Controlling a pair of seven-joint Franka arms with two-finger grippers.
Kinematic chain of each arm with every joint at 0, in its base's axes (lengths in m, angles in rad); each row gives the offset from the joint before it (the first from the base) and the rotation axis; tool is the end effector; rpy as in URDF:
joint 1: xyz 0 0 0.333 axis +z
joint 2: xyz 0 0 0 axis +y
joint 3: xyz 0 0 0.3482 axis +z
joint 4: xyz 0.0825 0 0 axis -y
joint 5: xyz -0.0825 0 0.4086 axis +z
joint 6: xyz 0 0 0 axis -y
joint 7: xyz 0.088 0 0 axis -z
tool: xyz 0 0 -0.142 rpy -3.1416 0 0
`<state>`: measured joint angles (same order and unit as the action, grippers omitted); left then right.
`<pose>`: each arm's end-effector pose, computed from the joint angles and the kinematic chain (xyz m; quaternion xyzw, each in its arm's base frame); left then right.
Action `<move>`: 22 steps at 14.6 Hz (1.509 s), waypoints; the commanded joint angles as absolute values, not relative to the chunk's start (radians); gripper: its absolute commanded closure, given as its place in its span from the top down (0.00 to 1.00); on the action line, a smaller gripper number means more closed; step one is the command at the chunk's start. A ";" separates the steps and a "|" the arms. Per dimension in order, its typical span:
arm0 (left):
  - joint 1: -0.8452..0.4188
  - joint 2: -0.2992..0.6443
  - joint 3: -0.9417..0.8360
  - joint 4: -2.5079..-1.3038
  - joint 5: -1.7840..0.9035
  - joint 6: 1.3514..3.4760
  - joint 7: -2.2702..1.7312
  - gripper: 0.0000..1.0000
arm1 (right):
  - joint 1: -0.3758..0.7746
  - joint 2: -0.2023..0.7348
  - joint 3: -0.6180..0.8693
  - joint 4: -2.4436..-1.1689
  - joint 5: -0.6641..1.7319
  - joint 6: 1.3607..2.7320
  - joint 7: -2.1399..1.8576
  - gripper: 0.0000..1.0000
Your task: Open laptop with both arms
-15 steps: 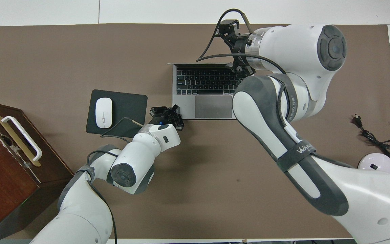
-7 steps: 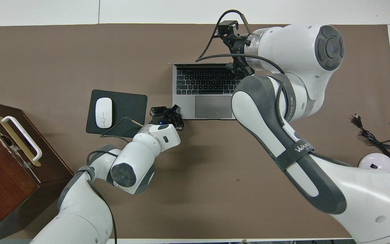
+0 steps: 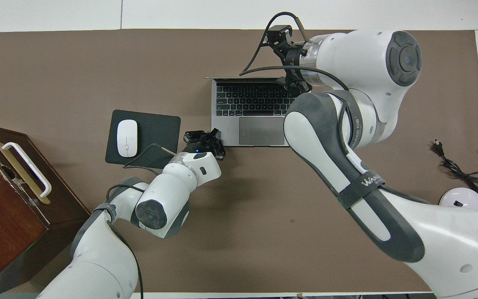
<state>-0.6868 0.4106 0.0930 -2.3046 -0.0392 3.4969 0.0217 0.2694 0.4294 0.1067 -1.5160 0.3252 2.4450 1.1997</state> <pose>0.5170 -0.3446 0.2438 0.8833 -0.2714 0.3707 0.0934 0.7237 0.2797 0.4631 -0.8308 0.4769 -0.0644 0.2795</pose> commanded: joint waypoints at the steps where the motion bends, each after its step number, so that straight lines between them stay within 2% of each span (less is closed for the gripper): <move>1: -0.704 0.453 0.094 -2.306 -0.049 3.504 0.031 0.00 | 0.264 0.459 0.106 -1.480 0.302 2.441 1.186 1.00; 22: -0.704 0.453 0.094 -2.313 -0.049 3.504 0.031 0.00 | 0.259 0.460 0.103 -1.480 0.302 2.436 1.160 1.00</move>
